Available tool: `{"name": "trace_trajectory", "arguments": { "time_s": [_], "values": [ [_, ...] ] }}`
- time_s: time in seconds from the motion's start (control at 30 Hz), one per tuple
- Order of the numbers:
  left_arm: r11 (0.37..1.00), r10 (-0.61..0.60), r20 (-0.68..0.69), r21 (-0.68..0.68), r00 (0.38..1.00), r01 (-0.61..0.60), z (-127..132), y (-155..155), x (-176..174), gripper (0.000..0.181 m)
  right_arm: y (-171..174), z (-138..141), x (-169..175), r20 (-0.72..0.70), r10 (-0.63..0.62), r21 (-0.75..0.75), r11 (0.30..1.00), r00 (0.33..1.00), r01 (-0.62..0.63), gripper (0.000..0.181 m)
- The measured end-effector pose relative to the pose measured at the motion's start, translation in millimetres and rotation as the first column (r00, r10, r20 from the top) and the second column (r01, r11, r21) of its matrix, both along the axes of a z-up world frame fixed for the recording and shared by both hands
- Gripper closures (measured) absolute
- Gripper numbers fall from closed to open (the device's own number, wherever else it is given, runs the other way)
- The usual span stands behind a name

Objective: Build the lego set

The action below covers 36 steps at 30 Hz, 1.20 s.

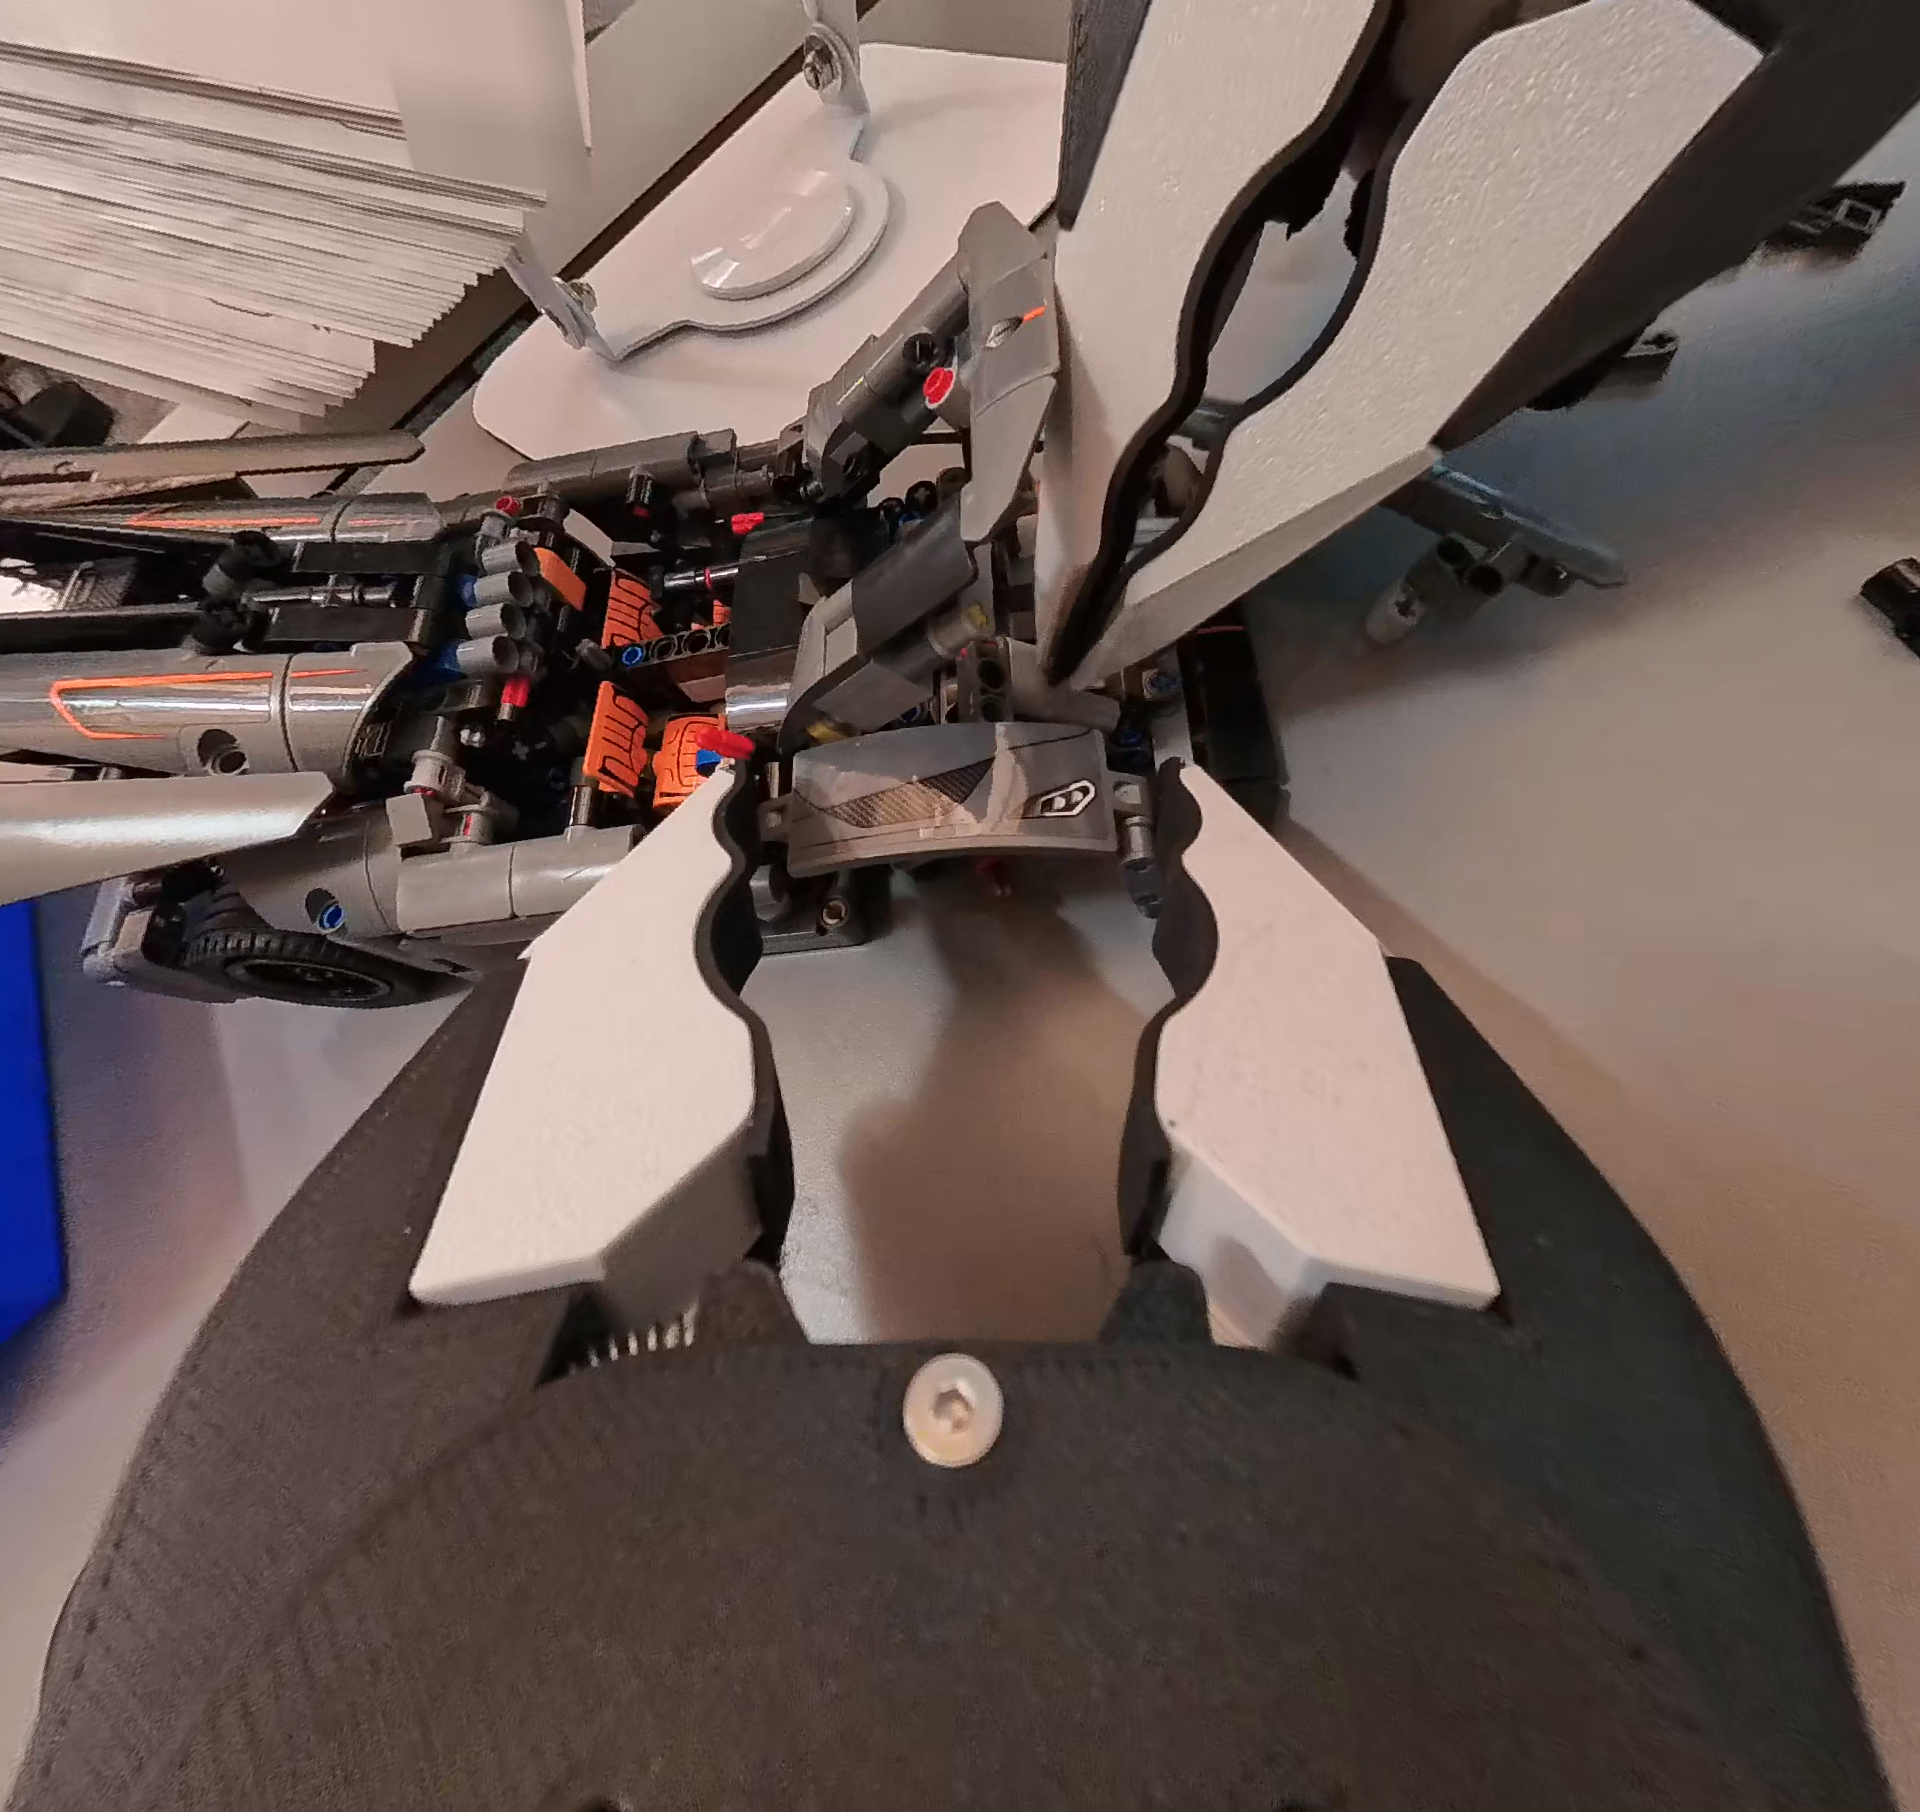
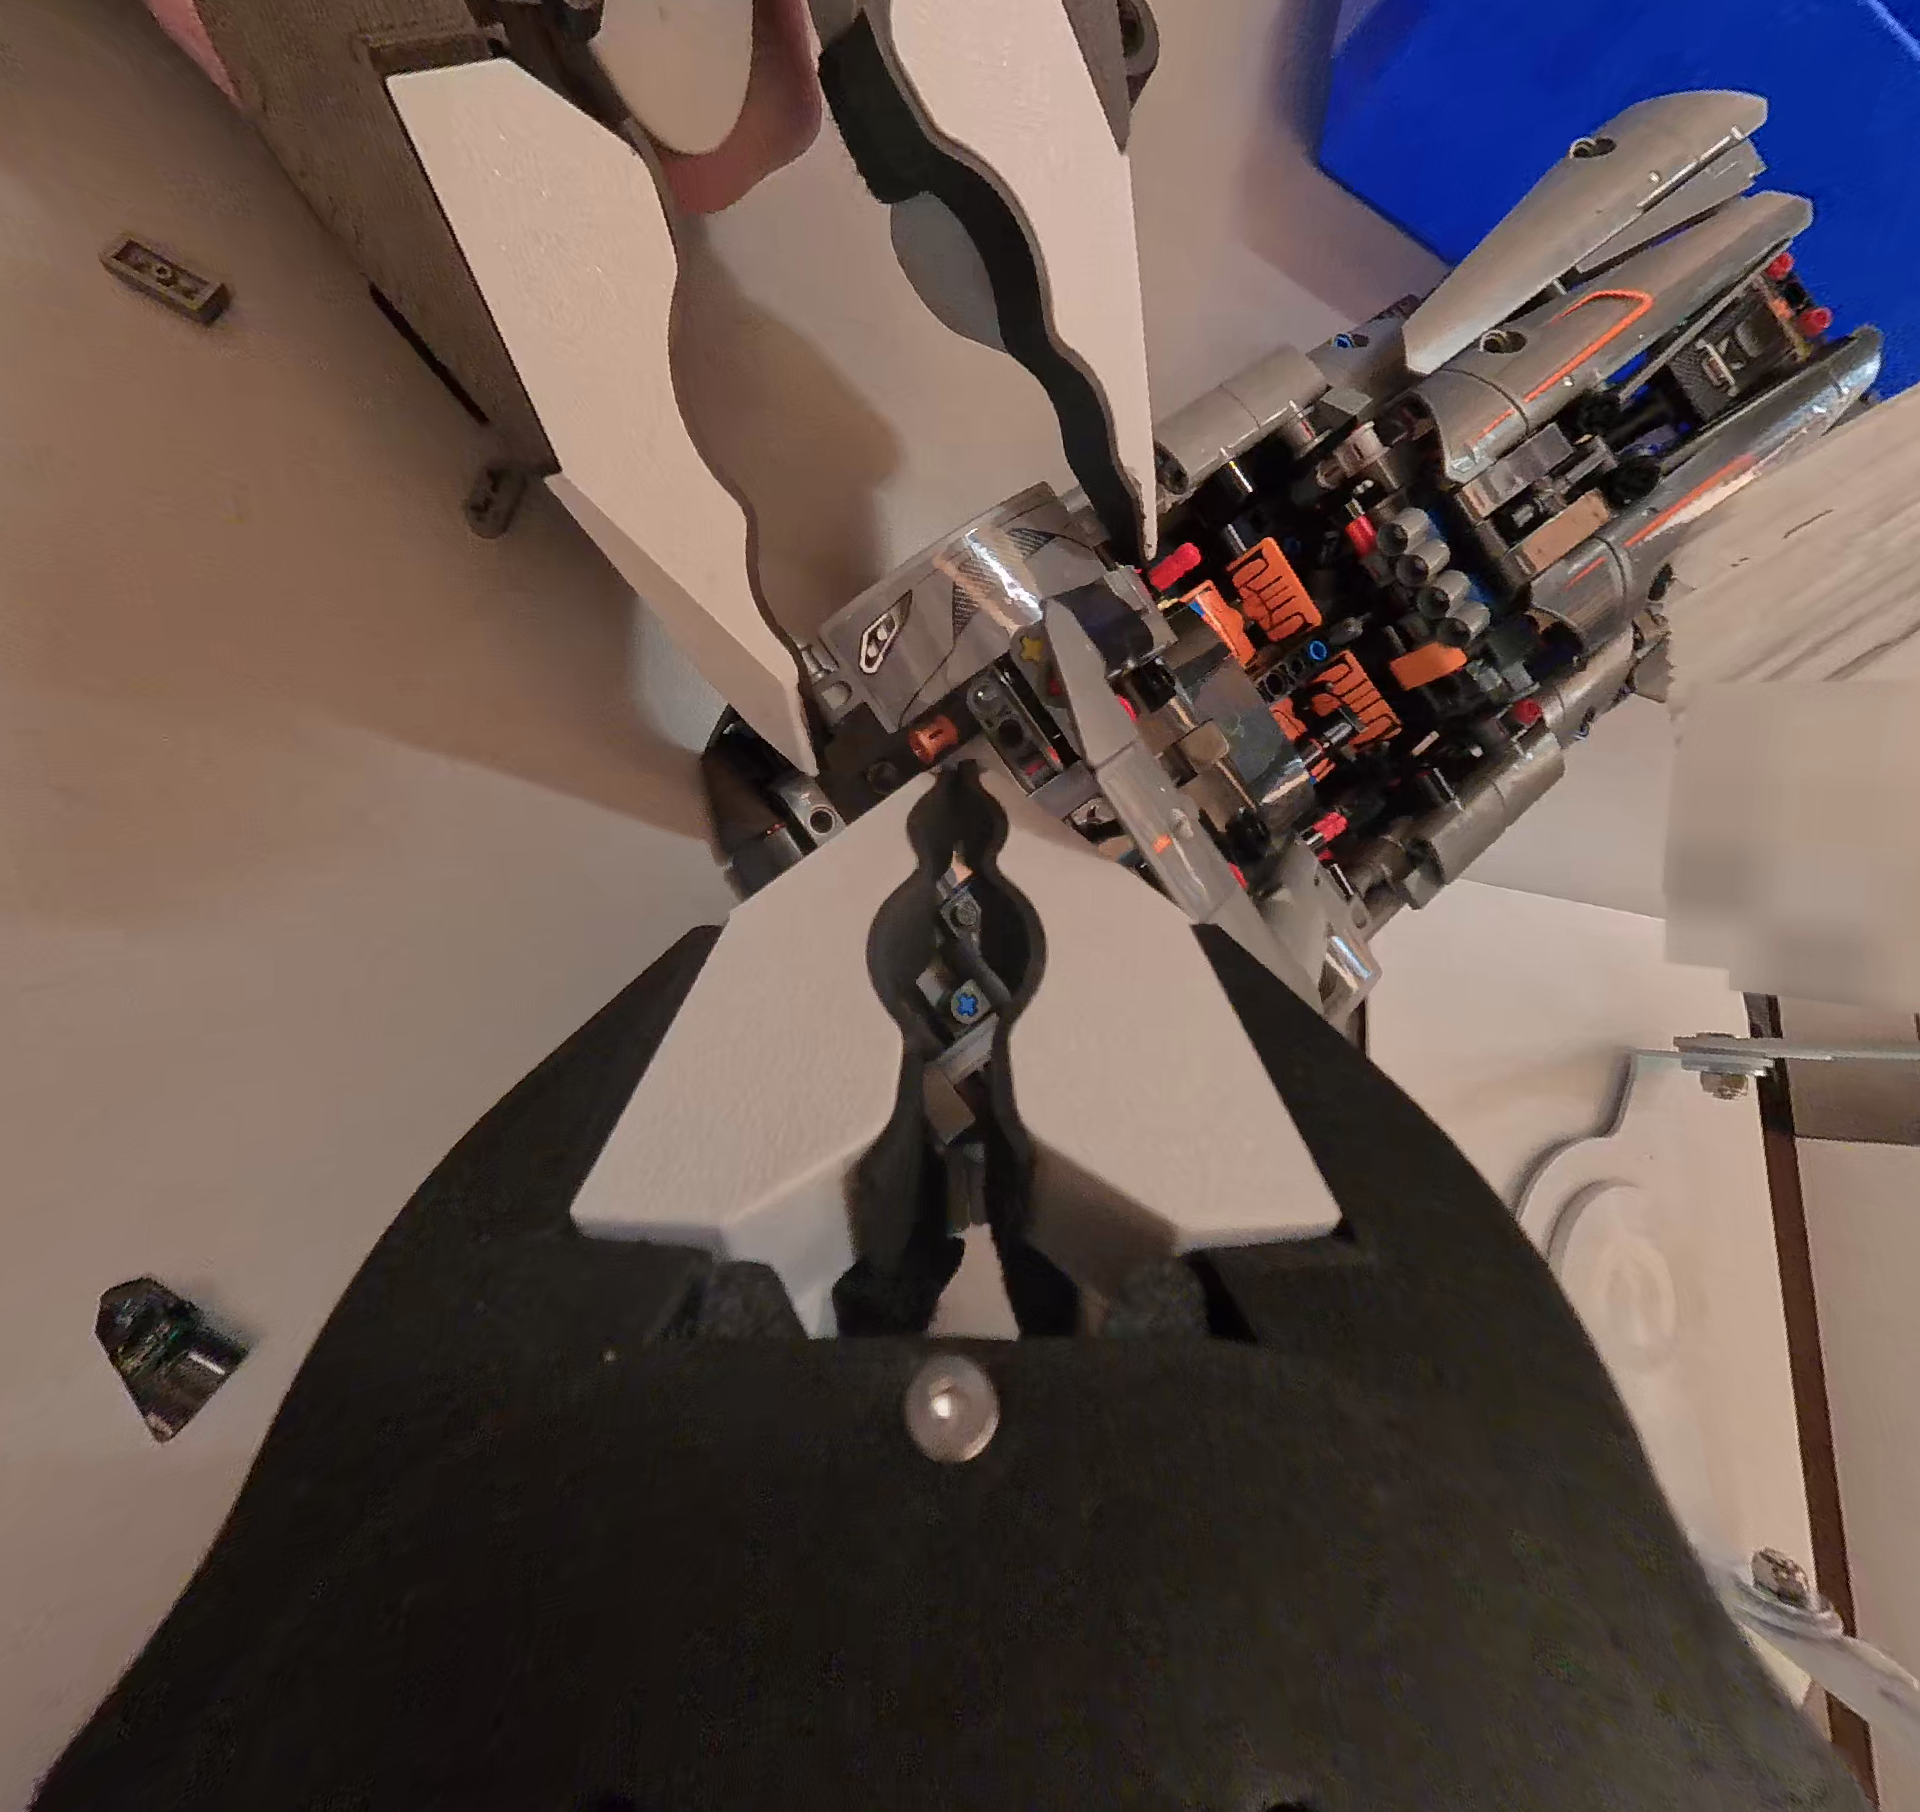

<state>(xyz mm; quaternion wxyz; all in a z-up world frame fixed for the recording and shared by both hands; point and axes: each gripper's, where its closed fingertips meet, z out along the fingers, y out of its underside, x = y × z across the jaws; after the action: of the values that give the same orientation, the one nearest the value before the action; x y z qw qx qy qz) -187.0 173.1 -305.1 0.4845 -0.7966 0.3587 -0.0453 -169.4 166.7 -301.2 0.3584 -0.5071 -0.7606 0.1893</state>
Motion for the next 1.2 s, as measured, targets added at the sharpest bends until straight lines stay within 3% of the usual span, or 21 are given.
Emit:
{"name": "trace_trajectory", "arguments": {
  "time_s": [0.43, 0.67, 0.87, 1.2],
  "values": [
    [1.0, -0.003, 0.003, -0.003, 1.0, 0.003, 0.0, -0.6, -0.9, 0.108, 7.3, 2.7, -2.7, -0.029, -0.075, 0.017, 0.997, 0.997, 0.076, 0.179],
    [1.0, -0.006, 0.001, -0.001, 1.0, 0.006, -0.1, -1.1, -1.8, 0.108, 3.2, 12.4, -2.7, -0.069, -0.035, 0.062, 0.997, 0.997, 0.04, 0.181],
    [1.0, -0.004, 0.0, -0.001, 1.0, 0.004, -0.1, -0.9, -2.7, 0.108, 6.9, 13.7, -6.8, -0.101, -0.044, 0.14, 0.988, 0.994, 0.058, 0.169],
    [1.0, -0.002, -0.003, -0.001, 1.0, 0.002, -0.4, -0.6, -3.8, 0.107, 3.0, 2.8, -8.9, -0.075, -0.013, 0.137, 0.99, 0.997, 0.023, 0.155]
  ]
}}
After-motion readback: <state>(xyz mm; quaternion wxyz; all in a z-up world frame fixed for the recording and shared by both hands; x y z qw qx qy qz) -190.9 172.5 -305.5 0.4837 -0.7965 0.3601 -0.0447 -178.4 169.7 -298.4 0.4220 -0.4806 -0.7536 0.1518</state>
